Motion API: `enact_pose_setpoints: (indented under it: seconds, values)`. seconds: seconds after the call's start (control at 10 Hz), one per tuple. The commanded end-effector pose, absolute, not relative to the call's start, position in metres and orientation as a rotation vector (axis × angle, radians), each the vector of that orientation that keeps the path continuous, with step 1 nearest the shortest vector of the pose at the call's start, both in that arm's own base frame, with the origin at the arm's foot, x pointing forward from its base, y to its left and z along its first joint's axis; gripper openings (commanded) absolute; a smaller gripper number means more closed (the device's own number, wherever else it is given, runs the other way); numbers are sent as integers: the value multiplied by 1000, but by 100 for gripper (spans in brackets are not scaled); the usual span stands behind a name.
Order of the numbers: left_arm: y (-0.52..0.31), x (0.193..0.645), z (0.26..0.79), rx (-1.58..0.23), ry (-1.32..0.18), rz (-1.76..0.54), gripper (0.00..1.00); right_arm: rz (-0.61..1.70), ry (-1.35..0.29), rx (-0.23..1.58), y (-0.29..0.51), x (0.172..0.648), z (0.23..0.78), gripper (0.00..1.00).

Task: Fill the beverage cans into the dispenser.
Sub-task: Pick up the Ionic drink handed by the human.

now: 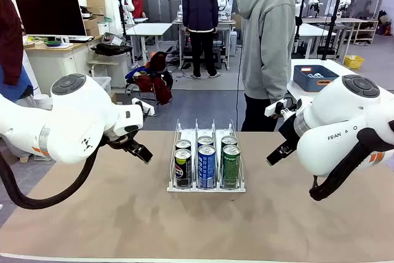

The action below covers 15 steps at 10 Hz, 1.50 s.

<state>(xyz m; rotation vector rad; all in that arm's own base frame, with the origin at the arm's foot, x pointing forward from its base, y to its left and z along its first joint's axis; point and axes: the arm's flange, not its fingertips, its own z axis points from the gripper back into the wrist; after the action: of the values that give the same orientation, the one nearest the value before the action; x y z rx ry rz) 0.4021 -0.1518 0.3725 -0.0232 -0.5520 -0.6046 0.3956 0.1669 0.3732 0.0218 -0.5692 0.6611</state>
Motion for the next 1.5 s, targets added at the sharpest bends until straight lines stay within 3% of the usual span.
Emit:
enact_pose_setpoints:
  seconds: [0.0,1.4]
  values:
    - [-152,402,372,-23,-552,-604,100,661,-569,22,167,396,373,100]
    - [-152,402,372,-23,-552,-604,100,661,-569,22,167,396,373,100]
